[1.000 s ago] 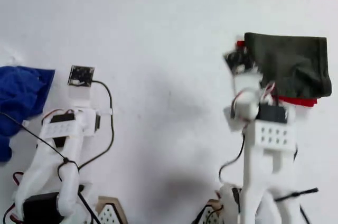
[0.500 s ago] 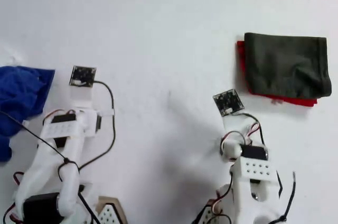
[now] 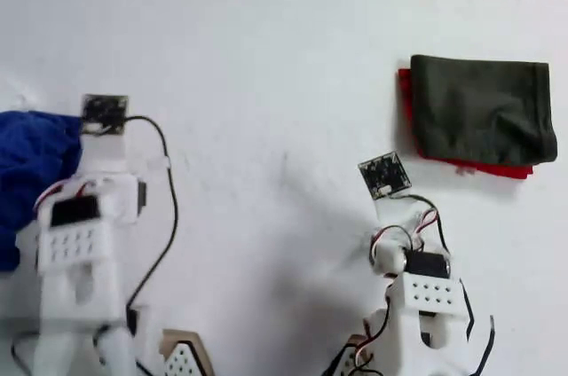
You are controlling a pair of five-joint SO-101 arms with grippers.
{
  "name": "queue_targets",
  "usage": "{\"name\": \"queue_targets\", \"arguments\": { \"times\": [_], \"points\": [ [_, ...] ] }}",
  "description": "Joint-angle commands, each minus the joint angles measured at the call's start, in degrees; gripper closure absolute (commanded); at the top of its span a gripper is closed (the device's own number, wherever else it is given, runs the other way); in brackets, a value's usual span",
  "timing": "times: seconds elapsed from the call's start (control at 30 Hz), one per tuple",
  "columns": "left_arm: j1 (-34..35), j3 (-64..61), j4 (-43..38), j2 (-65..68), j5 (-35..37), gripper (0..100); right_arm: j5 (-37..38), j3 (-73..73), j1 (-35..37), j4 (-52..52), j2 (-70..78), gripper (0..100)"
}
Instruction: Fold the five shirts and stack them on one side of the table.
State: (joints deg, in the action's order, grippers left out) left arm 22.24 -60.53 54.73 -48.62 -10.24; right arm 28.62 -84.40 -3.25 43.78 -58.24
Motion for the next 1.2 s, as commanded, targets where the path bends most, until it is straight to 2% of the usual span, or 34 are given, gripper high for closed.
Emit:
{"name": "queue_targets", "arguments": {
  "times": [0.0,0.1,0.27,0.4,0.53,0.8,1.03,1.17],
  "points": [
    [2.4,-3.9,0.6,-16.1,-0.4,88,-0.4,0.2,0.2,-0.8,-1.4,97.8],
    [4.8,-6.2,-0.4,-20.7,-4.7,88,-0.4,0.2,0.2,-0.8,-1.4,97.8],
    [12.0,-3.7,-4.2,-15.2,-6.5,87,-0.4,0.2,0.2,-0.7,-1.4,97.8],
    [17.5,2.5,-8.8,-1.8,-9.3,78,-0.4,0.2,0.2,-0.7,-1.4,97.8],
    [21.2,15.3,-8.4,16.6,-12.0,76,-0.4,0.2,0.2,-0.7,-1.4,97.8],
    [22.3,38.5,-1.8,46.2,-14.9,76,-0.4,0.2,0.2,-0.7,-1.4,97.8],
    [22.2,45.0,-2.0,56.1,-15.0,76,-0.4,0.2,0.2,-0.7,-1.3,97.8],
    [22.5,46.8,-5.5,60.1,-15.1,76,-0.4,0.2,0.2,-0.7,-1.3,97.8]
  ]
}}
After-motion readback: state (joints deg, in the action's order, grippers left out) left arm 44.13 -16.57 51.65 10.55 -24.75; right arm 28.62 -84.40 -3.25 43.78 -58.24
